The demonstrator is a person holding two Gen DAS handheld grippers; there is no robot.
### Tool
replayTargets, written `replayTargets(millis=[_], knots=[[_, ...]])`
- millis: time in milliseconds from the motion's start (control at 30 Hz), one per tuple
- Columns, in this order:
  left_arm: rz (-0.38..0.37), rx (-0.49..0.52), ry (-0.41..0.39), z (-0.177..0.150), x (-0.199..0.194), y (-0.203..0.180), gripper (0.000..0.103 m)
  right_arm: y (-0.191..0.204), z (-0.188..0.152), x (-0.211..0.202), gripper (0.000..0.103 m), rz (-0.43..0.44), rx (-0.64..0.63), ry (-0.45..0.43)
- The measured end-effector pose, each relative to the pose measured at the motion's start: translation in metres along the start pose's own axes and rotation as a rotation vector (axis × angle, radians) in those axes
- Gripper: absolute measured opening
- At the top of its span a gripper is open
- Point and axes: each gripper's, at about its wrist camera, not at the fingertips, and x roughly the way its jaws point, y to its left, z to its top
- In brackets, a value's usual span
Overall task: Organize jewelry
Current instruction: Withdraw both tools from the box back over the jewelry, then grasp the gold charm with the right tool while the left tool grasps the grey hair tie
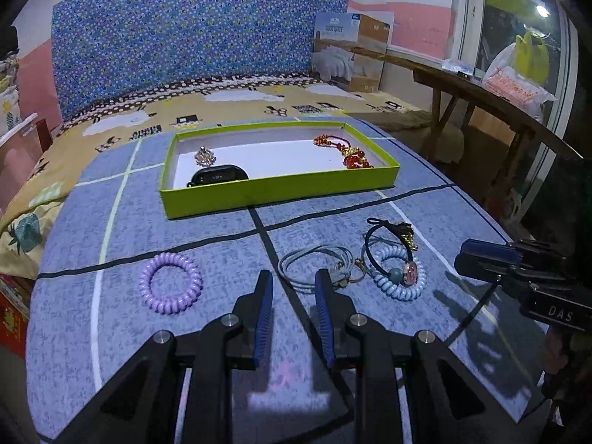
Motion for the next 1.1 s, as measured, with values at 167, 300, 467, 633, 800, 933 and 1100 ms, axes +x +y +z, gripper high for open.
replayTargets(millis=[167,300,467,633,800,933,1100], knots=[[0.007,-0.012,0.041,0.006,0.018,0.002,0.024,-0.007,0.007,0.012,0.026,-0.033,0.005,0.018],[0.016,-0.011,0.088,0.009,0.032,0.001,0.024,-0.012,0.014,0.023,0.026,-0.053,0.004,0.036],[0.019,0.001,0.121,0.01,0.042,-0.001,0.024,-0.017,0.022,0.038,0.026,-0.074,0.004,0.068],[0.039,0.038,0.138,0.01,0.046,-0.008,0.024,-0.018,0.027,0.05,0.026,-0.073,0.006,0.091],[0.068,0.09,0.14,0.011,0.048,-0.017,0.016,-0.017,0.03,0.06,0.026,-0.075,-0.004,0.125],[0.068,0.096,0.136,0.011,0.047,-0.018,0.002,-0.011,0.03,0.062,0.021,-0.095,-0.042,0.132],[0.037,0.076,0.123,0.009,0.04,-0.013,0.002,-0.013,0.03,0.06,0.013,-0.088,-0.037,0.125]])
